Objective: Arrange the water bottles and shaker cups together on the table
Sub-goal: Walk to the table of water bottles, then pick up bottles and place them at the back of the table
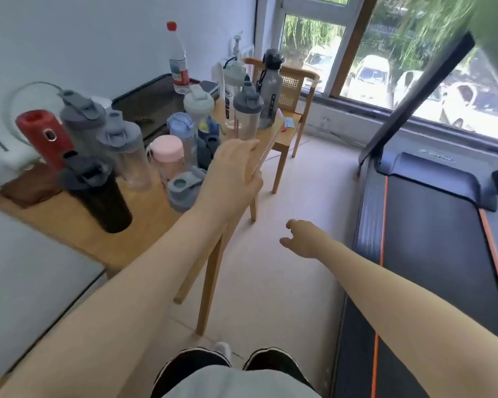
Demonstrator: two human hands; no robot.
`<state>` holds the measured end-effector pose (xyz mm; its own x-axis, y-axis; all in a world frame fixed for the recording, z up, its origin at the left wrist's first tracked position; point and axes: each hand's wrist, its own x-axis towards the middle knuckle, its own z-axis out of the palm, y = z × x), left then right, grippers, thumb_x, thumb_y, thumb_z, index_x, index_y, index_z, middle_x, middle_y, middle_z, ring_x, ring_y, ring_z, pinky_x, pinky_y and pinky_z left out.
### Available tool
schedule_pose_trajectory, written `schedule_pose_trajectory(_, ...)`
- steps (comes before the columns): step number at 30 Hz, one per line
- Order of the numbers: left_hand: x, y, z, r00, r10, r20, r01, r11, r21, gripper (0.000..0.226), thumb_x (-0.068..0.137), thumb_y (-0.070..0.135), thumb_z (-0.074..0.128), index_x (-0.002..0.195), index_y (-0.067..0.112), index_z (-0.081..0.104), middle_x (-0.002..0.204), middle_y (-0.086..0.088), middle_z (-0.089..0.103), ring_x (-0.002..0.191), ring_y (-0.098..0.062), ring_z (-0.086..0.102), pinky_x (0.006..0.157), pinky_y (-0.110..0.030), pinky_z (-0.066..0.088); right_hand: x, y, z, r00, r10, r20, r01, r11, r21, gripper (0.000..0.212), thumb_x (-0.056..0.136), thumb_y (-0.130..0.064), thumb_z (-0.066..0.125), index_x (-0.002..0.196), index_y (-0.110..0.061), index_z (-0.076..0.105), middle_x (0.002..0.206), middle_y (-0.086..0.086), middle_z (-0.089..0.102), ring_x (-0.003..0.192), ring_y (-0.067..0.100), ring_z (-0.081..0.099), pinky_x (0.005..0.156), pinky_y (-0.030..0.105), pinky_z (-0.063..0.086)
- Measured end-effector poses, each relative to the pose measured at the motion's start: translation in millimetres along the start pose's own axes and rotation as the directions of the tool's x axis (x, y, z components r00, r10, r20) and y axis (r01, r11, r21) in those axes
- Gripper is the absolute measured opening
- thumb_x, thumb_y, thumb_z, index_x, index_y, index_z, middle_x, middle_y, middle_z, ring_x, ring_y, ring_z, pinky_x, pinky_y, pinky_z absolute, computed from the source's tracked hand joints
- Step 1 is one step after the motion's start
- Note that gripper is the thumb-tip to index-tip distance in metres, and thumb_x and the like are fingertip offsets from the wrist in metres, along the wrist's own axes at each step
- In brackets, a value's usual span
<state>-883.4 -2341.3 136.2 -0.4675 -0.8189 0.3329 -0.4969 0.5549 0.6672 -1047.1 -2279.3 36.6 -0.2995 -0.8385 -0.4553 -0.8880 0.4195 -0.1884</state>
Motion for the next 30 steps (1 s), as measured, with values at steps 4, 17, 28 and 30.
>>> schedule_pose_trajectory(4, 104, 15, -9, 0.985, 0.174, -0.018, -0.172, 0.982, 0.081, 0.047, 0.088, 0.015, 0.052, 0.133, 0.014, 0.039, 0.133, -0.008, 0.046, 0.127, -0.022, 0.034, 0.106, -0.031, 0.024, 65, -4, -53, 0.998, -0.007, -0.066, 0.012, 0.997, 0.076, 0.048, 0.095, -0.035, 0.043, 0.135, -0.008, 0.037, 0.136, 0.01, 0.048, 0.121, 0.027, 0.049, 0.097, 0.04, 0.044)
schedule_pose_trajectory(17, 379, -27, 90, 0.998, 0.061, -0.032, -0.055, 0.983, 0.174, 0.052, 0.085, 0.019, 0.054, 0.132, 0.006, 0.037, 0.133, -0.017, 0.045, 0.127, -0.03, 0.036, 0.105, -0.038, 0.028, 331, 40, -250, 0.848, -0.214, -0.485, 0.334, 0.926, 0.176, 0.033, 0.092, -0.02, 0.046, 0.123, -0.009, 0.05, 0.127, 0.012, 0.054, 0.109, 0.03, 0.056, 0.084, 0.037, 0.045)
schedule_pose_trajectory(28, 488, -102, 110, 0.895, -0.413, -0.167, 0.443, 0.788, 0.428, 0.063, 0.084, 0.031, 0.057, 0.138, 0.009, 0.032, 0.147, -0.01, 0.033, 0.138, -0.027, 0.019, 0.113, -0.036, 0.015, 470, 20, -368, 0.564, -0.758, -0.329, 0.761, 0.631, -0.149, 0.08, 0.081, -0.045, 0.063, 0.145, -0.017, 0.023, 0.157, 0.007, 0.018, 0.142, 0.029, 0.02, 0.114, 0.044, 0.022)
schedule_pose_trajectory(30, 492, -120, 112, 0.855, -0.495, -0.157, 0.502, 0.709, 0.496, 0.067, 0.082, 0.041, 0.058, 0.138, 0.013, 0.033, 0.149, -0.007, 0.03, 0.138, -0.028, 0.019, 0.113, -0.038, 0.017, 490, 15, -376, 0.513, -0.821, -0.253, 0.814, 0.558, -0.16, 0.081, 0.079, -0.046, 0.065, 0.144, -0.02, 0.024, 0.154, 0.006, 0.025, 0.139, 0.028, 0.028, 0.111, 0.043, 0.028)
